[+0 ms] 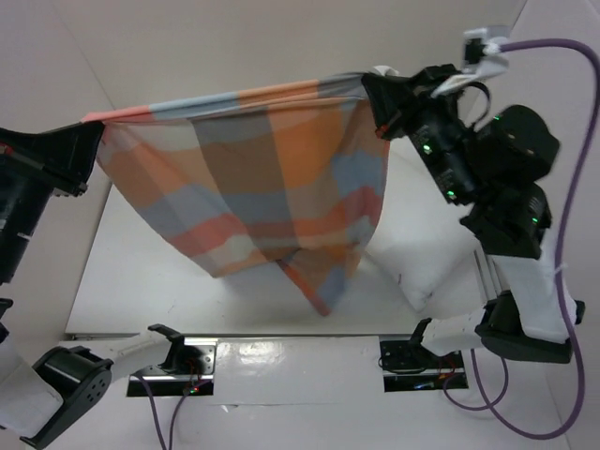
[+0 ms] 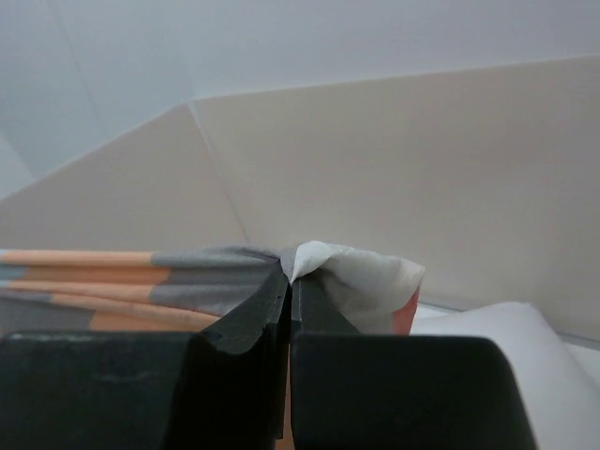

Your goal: Put the pillow into the pillowcase

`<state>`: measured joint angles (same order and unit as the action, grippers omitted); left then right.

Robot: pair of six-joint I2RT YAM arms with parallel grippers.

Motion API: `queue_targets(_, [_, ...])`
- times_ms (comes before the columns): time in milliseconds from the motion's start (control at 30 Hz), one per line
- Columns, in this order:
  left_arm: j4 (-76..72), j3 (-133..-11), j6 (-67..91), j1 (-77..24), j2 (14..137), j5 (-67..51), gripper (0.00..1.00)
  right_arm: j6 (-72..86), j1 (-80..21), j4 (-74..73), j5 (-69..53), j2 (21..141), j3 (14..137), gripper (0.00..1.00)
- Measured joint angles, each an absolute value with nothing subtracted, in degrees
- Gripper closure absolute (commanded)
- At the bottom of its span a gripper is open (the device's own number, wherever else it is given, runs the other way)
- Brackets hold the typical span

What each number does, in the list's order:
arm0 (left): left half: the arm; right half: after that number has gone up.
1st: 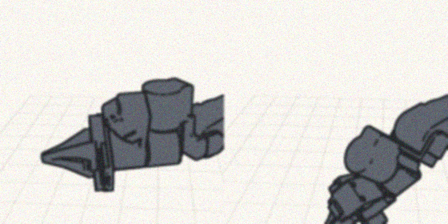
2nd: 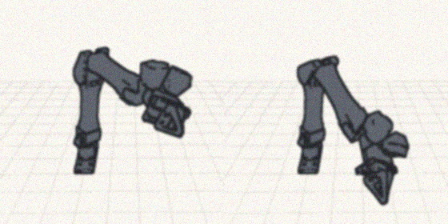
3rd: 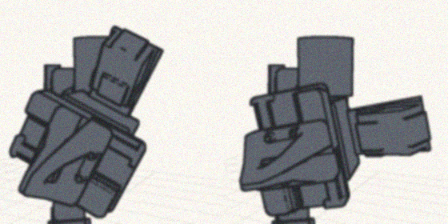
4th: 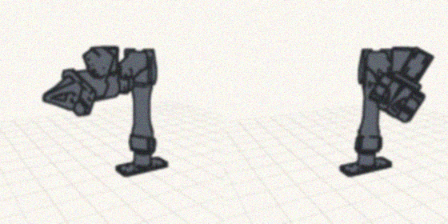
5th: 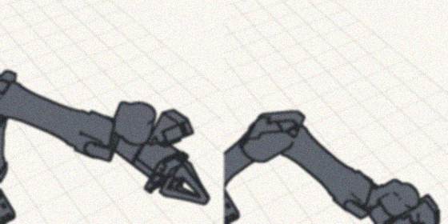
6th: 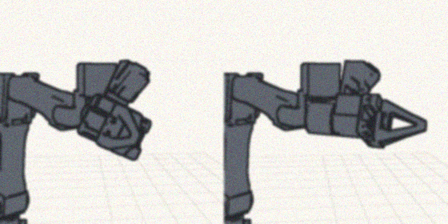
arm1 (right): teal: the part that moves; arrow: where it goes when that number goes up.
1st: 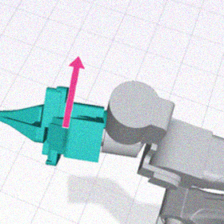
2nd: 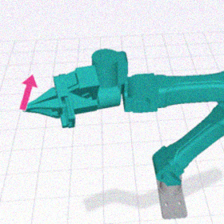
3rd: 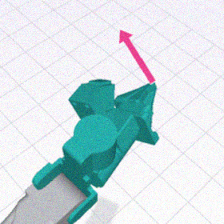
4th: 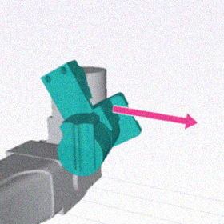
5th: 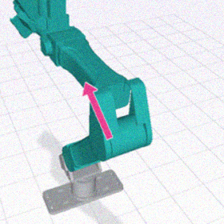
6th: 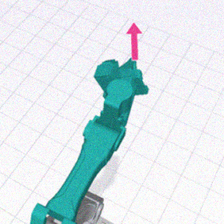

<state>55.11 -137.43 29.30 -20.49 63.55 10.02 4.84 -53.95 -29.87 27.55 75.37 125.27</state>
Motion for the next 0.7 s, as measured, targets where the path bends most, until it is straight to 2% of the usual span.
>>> queue_targets(200, [51.09, -135.39, 23.33, -27.49, 67.13, 30.39, 1.00, -2.85, -52.69, -22.87, 32.60, 88.88, 127.76, 1.00])
queue_targets(367, [44.38, -132.25, 15.73, -27.62, 74.48, 45.47, 1.00, -3.84, -45.89, -19.70, 24.60, 104.92, 132.60, 1.00])
queue_targets(467, [43.97, -132.03, 15.77, -19.51, 81.82, 42.76, 1.00, -2.00, -40.38, -17.41, 17.85, 113.45, 134.34, 1.00])
queue_targets(667, [43.72, -118.10, 21.54, 3.27, 94.00, 25.58, 1.00, 5.69, -32.73, -11.60, 5.08, 129.29, 136.18, 1.00])
queue_targets(700, [43.62, -115.81, 22.81, 6.31, 96.23, 22.83, 1.00, 7.01, -32.10, -10.24, 3.25, 131.76, 136.25, 0.97])
